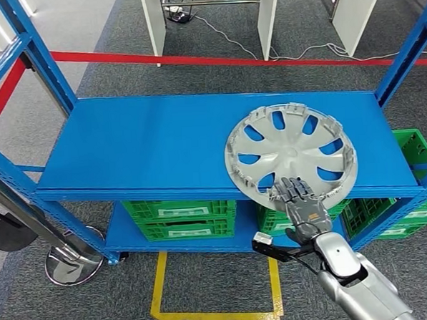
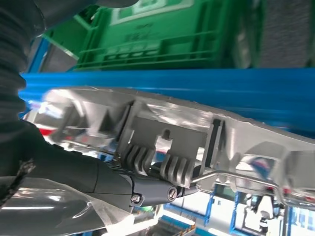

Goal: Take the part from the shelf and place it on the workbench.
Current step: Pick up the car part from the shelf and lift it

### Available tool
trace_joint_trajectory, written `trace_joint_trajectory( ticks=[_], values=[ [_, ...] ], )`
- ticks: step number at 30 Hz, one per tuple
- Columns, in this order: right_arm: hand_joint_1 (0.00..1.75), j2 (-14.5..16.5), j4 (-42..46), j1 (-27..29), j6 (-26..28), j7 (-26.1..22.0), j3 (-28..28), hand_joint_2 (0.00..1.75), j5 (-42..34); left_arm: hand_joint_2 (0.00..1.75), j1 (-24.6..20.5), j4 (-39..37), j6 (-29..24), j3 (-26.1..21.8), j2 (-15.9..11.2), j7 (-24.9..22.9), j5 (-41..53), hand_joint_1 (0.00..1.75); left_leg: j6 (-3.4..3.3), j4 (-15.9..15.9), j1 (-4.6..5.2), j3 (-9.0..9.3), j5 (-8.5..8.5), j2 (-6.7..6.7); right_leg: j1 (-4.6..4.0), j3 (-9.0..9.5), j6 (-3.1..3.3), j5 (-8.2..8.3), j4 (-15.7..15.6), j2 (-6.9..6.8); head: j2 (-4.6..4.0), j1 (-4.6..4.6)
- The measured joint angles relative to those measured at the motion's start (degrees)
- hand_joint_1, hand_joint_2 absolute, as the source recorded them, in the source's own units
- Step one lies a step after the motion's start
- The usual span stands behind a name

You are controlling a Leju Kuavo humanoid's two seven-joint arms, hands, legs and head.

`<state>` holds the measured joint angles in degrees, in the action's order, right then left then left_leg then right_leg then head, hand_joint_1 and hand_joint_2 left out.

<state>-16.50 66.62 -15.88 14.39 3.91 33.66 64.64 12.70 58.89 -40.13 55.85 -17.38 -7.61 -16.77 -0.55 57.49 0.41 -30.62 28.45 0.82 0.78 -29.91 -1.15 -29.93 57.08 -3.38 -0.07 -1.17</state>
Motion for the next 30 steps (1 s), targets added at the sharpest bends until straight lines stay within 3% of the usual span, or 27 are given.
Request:
trace_joint_trajectory(
  ticks=[17, 30],
  values=[
    [0.0, 4.3, 0.4, -0.1, 1.6, -1.4, 1.7, 1.75, -4.2, 0.0, -1.2, -0.2, 0.0, 2.0, 0.0, 1.1, -1.8, 0.0, 0.0, 0.0, 0.0, -0.01, 0.0, 0.0, 0.0, 0.01, 0.0, 0.0, 0.0, -0.01, 0.0, 0.01],
    [0.0, 4.7, 1.0, -0.1, 2.5, -1.7, 2.4, 1.75, -4.5, 0.0, -1.4, -0.4, 0.0, 2.3, 0.0, 2.0, -2.2, 0.0, 0.0, 0.0, 0.0, -0.02, 0.0, 0.0, 0.0, 0.0, 0.0, 0.0, 0.0, -0.01, 0.0, -0.01]
  ],
)
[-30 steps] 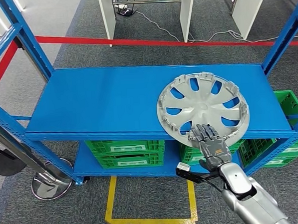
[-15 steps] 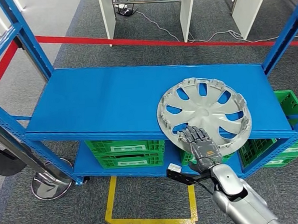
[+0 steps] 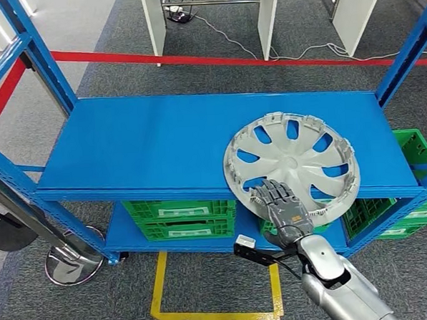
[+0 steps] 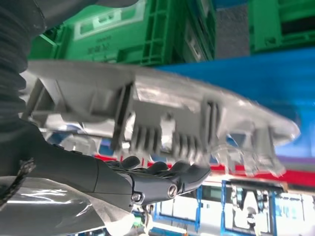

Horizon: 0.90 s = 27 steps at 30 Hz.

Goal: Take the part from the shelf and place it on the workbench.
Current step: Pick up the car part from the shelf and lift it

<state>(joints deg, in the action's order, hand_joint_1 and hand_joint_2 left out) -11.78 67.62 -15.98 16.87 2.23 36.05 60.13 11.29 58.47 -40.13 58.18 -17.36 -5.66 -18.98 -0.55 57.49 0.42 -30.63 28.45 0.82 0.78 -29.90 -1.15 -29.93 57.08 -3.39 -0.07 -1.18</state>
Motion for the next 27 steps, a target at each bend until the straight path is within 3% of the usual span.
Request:
trace_joint_trajectory(
  ticks=[2, 3, 6, 7, 8, 27],
  values=[
    [0.07, 0.0, 0.4, 0.0, 0.6, 0.0, 0.2, 1.75, 0.4, 0.0, -0.1, -0.2, 0.0, 0.0, 0.0, 0.4, -0.2, 0.0, 0.0, 0.0, 0.0, 0.0, 0.0, 0.0, 0.0, 0.0, 0.0, 0.0, 0.0, 0.0, 0.0, 0.0],
    [0.24, 0.0, 0.5, -0.1, 1.0, 0.1, 0.3, 1.75, 0.7, 0.0, -0.1, -0.3, 0.0, 0.0, 0.0, 0.5, -0.2, 0.0, 0.0, 0.0, 0.0, 0.0, 0.0, 0.0, 0.0, 0.0, 0.0, 0.0, 0.0, -0.01, 0.0, 0.0],
    [1.38, 0.0, 0.8, -0.2, 2.2, 0.6, 0.5, 1.75, 1.9, 0.0, -0.3, -0.6, 0.0, 0.0, 0.0, 0.7, -0.2, 0.0, 0.0, 0.0, 0.0, 0.0, 0.0, 0.0, 0.0, 0.0, 0.0, 0.0, 0.0, 0.0, 0.0, 0.0],
    [1.64, 0.0, 0.8, -0.2, 2.6, 0.8, 0.6, 1.75, 2.3, 0.0, -0.3, -0.7, 0.0, 0.0, 0.0, 0.8, -0.2, 0.0, 0.0, 0.0, 0.0, 0.0, 0.0, 0.0, 0.0, 0.0, 0.0, 0.0, 0.0, 0.0, 0.0, 0.0],
    [1.72, 0.0, 0.9, -0.2, 3.1, 0.9, 0.6, 1.75, 2.8, 0.0, -0.3, -0.8, 0.0, 0.0, 0.0, 0.8, -0.2, 0.0, 0.0, 0.0, 0.0, 0.0, 0.0, 0.0, 0.0, 0.0, 0.0, 0.0, 0.0, 0.0, 0.0, 0.0],
    [1.75, -0.5, 1.6, -0.6, 5.5, 1.4, -0.4, 1.75, 5.8, 0.0, -0.2, -2.3, 0.0, -1.6, 0.5, 2.2, 0.4, 0.0, 0.0, 0.0, 0.0, 0.0, 0.0, 0.0, 0.01, -0.01, 0.0, 0.0, 0.0, -0.01, 0.0, 0.01]
  ],
)
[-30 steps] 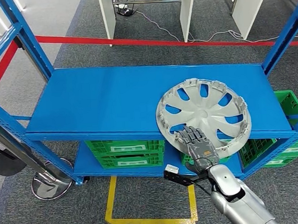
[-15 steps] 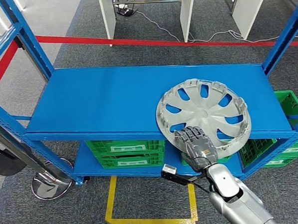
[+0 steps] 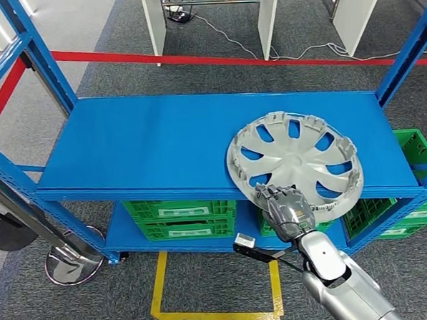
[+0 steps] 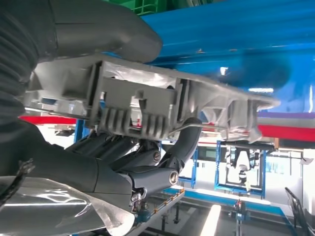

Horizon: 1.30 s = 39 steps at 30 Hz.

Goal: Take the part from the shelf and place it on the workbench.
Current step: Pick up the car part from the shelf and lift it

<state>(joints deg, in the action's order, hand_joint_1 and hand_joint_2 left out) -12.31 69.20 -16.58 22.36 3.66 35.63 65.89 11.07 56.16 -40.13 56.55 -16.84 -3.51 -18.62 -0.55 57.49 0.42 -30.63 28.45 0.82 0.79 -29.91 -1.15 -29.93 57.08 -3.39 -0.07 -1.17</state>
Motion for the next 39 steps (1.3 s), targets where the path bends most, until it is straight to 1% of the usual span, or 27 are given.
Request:
trace_joint_trajectory(
  ticks=[18, 22, 28, 34, 39],
  values=[
    [1.75, -0.6, 0.0, -0.3, 0.5, 0.1, 0.0, 1.75, 1.2, 0.0, 0.0, -0.4, 0.0, -0.5, 0.3, 0.1, 0.0, 0.0, 0.0, 0.0, 0.0, 0.0, 0.0, 0.0, 0.01, -0.01, 0.0, 0.0, 0.0, 0.01, 0.0, -0.01],
    [1.75, -0.9, 0.9, -0.3, 1.9, 0.3, 0.1, 1.75, 3.1, 0.0, 0.3, -0.4, 0.1, -1.1, 0.4, 1.2, -1.1, 0.0, 0.0, 0.0, 0.0, -0.01, 0.0, 0.0, 0.01, -0.01, 0.0, 0.0, 0.0, 0.01, 0.0, -0.01],
    [1.75, -2.3, 7.7, -1.5, 6.2, -1.6, 0.5, 1.75, 6.6, 0.0, 0.9, -0.4, 0.7, -3.3, 0.5, 4.2, -4.0, 0.0, 0.0, 0.0, 0.02, -0.04, 0.0, 0.01, 0.0, -0.04, 0.0, 0.0, 0.0, 0.02, 0.0, -0.01],
    [1.75, -4.2, 15.8, -4.2, 7.8, -3.8, 2.8, 1.75, 7.7, 0.0, 0.3, -1.4, 0.3, -4.1, 1.0, 4.9, -3.4, 0.0, 0.0, 0.0, 0.01, -0.09, 0.0, 0.0, 0.0, -0.09, 0.0, 0.0, 0.0, 0.0, 0.0, -0.01],
    [1.75, -6.0, 21.3, -6.2, 10.7, -5.0, 4.9, 1.75, 7.6, 0.0, -0.3, -2.7, 0.1, -4.2, 1.4, 5.2, -2.3, 0.0, -0.01, 0.0, 0.01, -0.13, 0.0, 0.0, 0.01, -0.11, 0.0, 0.0, 0.0, 0.0, 0.0, -0.01]
  ],
)
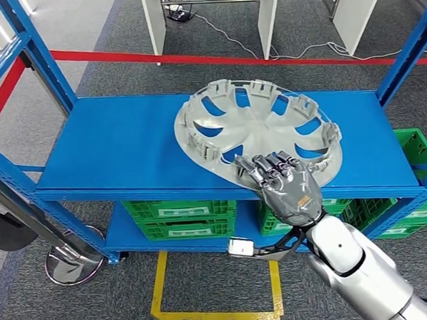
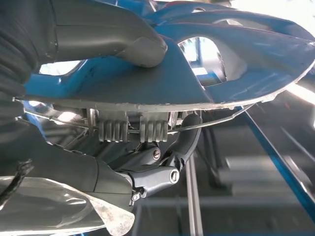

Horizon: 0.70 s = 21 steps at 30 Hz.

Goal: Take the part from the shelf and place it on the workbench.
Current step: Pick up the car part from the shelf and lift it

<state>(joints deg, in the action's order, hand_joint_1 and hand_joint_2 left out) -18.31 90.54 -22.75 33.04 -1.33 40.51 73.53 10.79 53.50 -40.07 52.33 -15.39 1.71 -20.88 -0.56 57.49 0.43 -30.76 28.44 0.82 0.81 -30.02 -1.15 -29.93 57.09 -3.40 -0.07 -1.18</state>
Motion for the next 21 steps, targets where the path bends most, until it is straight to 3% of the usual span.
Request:
trace_joint_trajectory(
  ticks=[15, 19, 21],
  values=[
    [1.75, -2.7, 6.8, -1.8, 3.6, -1.1, 2.9, 1.75, 0.1, 0.0, -0.4, -2.0, -0.1, -0.1, 0.8, -0.8, 3.3, 0.0, -0.02, 0.0, 0.03, -0.02, 0.01, 0.0, 0.02, -0.02, 0.0, 0.0, 0.0, 0.0, 0.0, 0.01],
    [1.75, -3.1, 8.1, -1.9, 4.5, -1.5, 3.4, 1.75, 0.1, 1.75, -0.4, -2.2, -0.1, -0.5, 0.9, -1.9, 6.0, 0.0, -0.02, 0.0, 0.03, -0.03, 0.02, 0.0, 0.01, -0.02, 0.0, 0.0, 0.0, 0.01, 0.0, 0.01],
    [1.75, -3.2, 8.5, -1.9, 4.6, -1.6, 3.8, 1.75, 0.0, 1.75, -0.4, -2.2, -0.1, -0.9, 1.0, -2.5, 7.1, 0.0, -0.02, 0.0, 0.03, -0.03, 0.02, 0.0, 0.01, -0.03, 0.0, -0.01, 0.0, 0.01, 0.0, 0.01]
  ],
)
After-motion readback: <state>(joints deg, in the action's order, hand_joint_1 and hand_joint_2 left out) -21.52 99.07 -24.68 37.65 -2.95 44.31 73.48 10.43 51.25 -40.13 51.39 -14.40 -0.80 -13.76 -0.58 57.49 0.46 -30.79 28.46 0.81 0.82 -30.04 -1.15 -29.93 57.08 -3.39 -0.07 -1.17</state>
